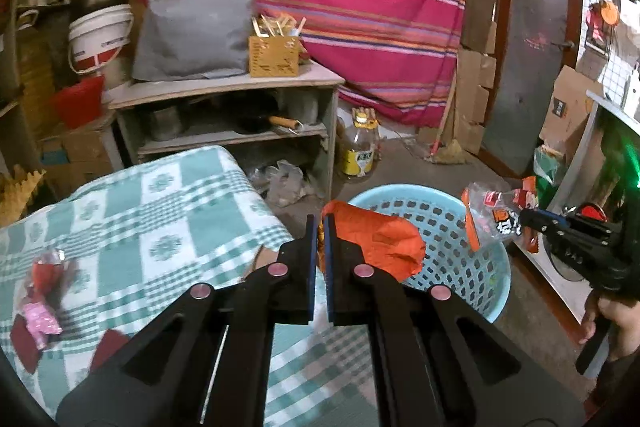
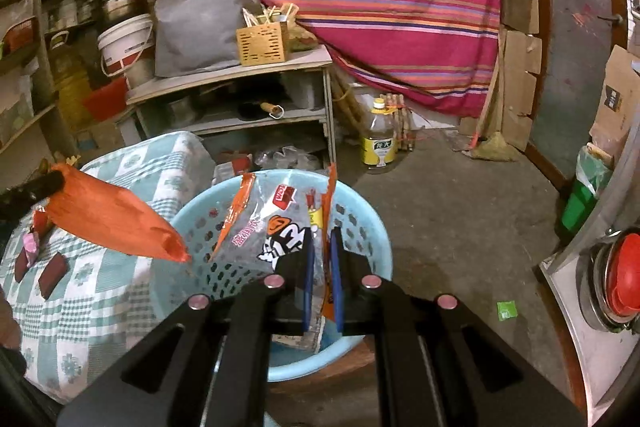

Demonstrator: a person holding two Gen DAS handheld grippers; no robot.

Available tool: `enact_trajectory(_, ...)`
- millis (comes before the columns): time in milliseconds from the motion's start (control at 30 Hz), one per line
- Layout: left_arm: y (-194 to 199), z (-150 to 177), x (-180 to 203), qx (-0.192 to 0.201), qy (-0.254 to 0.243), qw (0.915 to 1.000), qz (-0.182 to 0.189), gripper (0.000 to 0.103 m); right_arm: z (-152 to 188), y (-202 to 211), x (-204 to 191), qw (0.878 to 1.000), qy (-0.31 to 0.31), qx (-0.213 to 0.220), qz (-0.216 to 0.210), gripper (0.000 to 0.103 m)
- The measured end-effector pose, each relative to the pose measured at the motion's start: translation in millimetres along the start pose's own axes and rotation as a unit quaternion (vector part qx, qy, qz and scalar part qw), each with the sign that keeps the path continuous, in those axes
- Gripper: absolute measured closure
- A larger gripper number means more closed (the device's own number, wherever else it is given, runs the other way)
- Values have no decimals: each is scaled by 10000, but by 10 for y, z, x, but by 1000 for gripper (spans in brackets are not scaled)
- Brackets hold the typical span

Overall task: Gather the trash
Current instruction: 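Open the left tool over the basket while the right tool releases the wrapper into it, then grasp a dark red scouring pad with the left tool while the right tool grasps another pad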

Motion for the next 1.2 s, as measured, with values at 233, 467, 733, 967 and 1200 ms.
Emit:
enact_trajectory(233,-275,-11,152,-165,13,9997,172,83,-25,-50,52,10000,4,-43,-9,95)
enact_trajectory(467,-177,5,75,-50,175,9997,167,50,40,-180,-23,9997,-4,-216,-68,94)
enact_trajectory(733,207,70,-394,237,357,9984,-359,19,100,-309,-236,9992,21,-368,-135,77)
enact_trajectory(967,514,295,-1001,212,602,9943,-851,13,129,-379,-403,9992,-92,-376,-78,38)
enact_trajectory(1200,806,716,-1772,100,961,9847,-1452,8,200,-364,-703,9995,-124,-271,-106,27)
Point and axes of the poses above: each gripper's, at about its wrist camera, not at the fingertips, and y roughly against the way its jaws point, x to its right, z to its underside, the point moved 4 cm from there along -y, roughly the way its jaws point, and after that the axes turned 6 degrees about -x, right-handed, at the moved point
